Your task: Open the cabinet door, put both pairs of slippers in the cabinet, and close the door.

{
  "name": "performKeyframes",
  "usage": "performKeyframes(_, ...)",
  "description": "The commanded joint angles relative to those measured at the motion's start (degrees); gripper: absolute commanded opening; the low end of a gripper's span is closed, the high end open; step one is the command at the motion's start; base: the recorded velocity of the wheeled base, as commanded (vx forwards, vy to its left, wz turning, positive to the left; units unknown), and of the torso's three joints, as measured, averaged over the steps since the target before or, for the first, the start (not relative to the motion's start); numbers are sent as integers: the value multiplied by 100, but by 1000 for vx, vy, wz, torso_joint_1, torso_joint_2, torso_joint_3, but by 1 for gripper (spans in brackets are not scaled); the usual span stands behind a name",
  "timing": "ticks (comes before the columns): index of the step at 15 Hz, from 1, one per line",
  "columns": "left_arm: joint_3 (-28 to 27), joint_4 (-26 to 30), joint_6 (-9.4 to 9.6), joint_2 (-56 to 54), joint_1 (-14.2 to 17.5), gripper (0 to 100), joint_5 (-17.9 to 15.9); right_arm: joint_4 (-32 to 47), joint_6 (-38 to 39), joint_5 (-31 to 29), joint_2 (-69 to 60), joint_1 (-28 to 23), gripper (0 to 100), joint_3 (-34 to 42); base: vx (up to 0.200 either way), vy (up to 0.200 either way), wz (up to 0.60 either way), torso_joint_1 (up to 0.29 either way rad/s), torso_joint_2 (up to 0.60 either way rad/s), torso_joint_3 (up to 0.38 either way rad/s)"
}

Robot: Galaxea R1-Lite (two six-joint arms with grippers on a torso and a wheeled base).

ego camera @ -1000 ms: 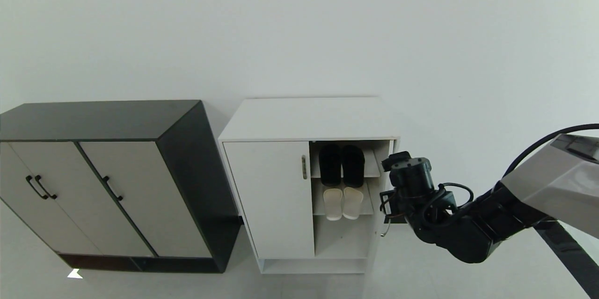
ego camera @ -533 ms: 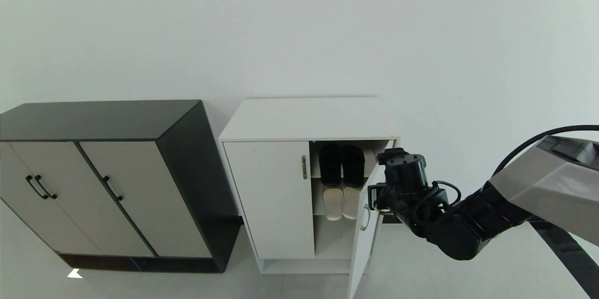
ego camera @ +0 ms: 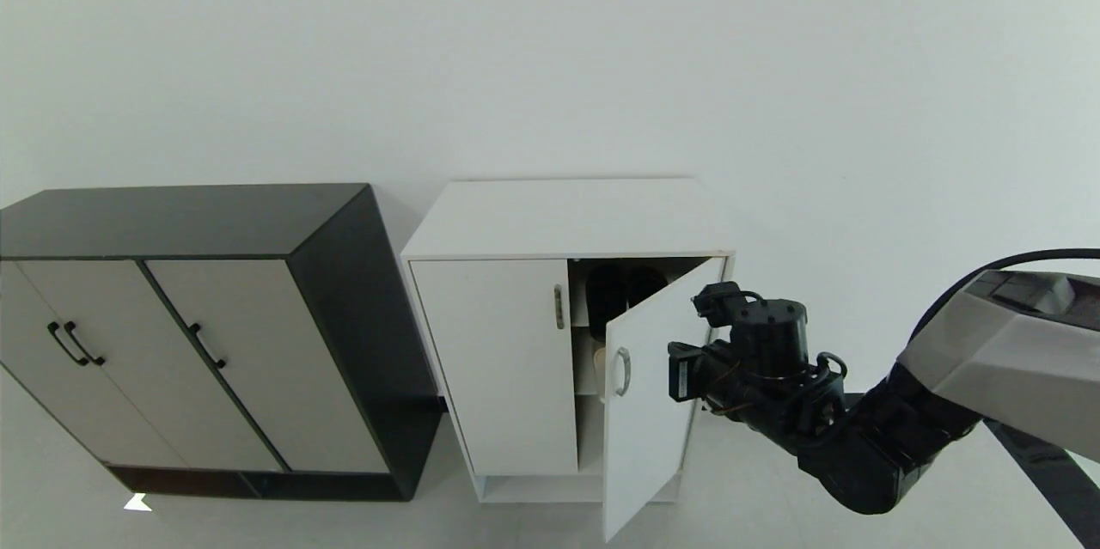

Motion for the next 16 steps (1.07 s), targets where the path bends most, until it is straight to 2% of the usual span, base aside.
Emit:
performKeyframes(1,1,1,1,-1,0,0,-2,-225,-75,420,25,-53,0,450,0,0,0,0,0,0)
performKeyframes(3,1,1,18,-1,0,0,-2,-251,-84,736,113,-123,0,529,200,0,0,0,2,9)
performKeyframes(13,1,1,9,-1,0,0,-2,-576,-163,771,236,-97,0,652,200,0,0,5,2,1)
performKeyframes(16,1,1,9,-1,0,0,-2,-594,-295,789,236,-44,0,748,0,0,0,0,0,0)
